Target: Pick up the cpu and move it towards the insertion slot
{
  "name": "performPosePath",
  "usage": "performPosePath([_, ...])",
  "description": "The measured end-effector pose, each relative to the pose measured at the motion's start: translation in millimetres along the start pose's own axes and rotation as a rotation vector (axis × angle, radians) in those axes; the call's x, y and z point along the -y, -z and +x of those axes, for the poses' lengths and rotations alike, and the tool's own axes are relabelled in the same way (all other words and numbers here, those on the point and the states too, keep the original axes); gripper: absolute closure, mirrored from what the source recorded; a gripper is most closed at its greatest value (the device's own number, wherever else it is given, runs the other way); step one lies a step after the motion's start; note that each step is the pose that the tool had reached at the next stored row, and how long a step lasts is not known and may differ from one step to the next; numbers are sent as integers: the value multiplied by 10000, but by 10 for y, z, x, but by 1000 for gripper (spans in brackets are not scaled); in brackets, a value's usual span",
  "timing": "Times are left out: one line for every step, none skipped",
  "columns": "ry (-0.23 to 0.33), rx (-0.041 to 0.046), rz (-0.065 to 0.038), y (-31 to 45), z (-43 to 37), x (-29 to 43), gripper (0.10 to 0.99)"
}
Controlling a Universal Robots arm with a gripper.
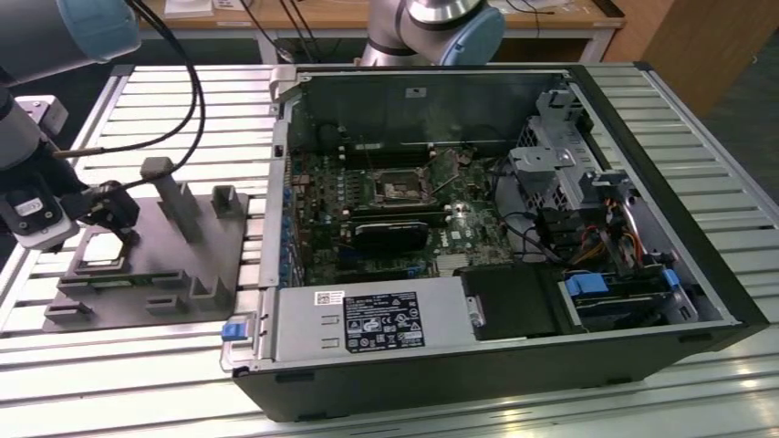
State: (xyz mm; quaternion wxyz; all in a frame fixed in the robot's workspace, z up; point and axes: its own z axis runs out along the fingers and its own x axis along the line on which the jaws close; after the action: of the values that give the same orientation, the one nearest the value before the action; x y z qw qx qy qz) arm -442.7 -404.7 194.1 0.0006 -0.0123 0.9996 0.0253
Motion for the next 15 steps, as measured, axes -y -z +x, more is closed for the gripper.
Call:
performPosePath([5, 0, 0, -18, 0, 1, 188])
performPosePath([9, 0, 0, -35, 0, 1, 188])
performPosePath([11, 0, 0, -49, 0, 2, 188])
performPosePath([13, -1, 0, -60, 0, 1, 188])
performPosePath([16, -1, 0, -68, 0, 0, 200])
performPosePath([22, -2, 0, -72, 0, -1, 200])
performPosePath([31, -4, 1, -74, 1, -3, 271])
performPosePath([38, -4, 1, -77, 1, -5, 271])
performPosePath([45, -4, 1, -79, 0, -7, 271])
performPosePath([52, -3, -1, -83, 0, -9, 271])
performPosePath([56, -4, 0, -84, 0, -11, 271])
performPosePath([56, -4, 0, -86, 0, -13, 282])
performPosePath([56, -3, -1, -89, 0, -15, 282])
performPosePath([56, -2, -1, -91, 0, -19, 282])
performPosePath([57, -1, -2, -94, 0, -21, 353])
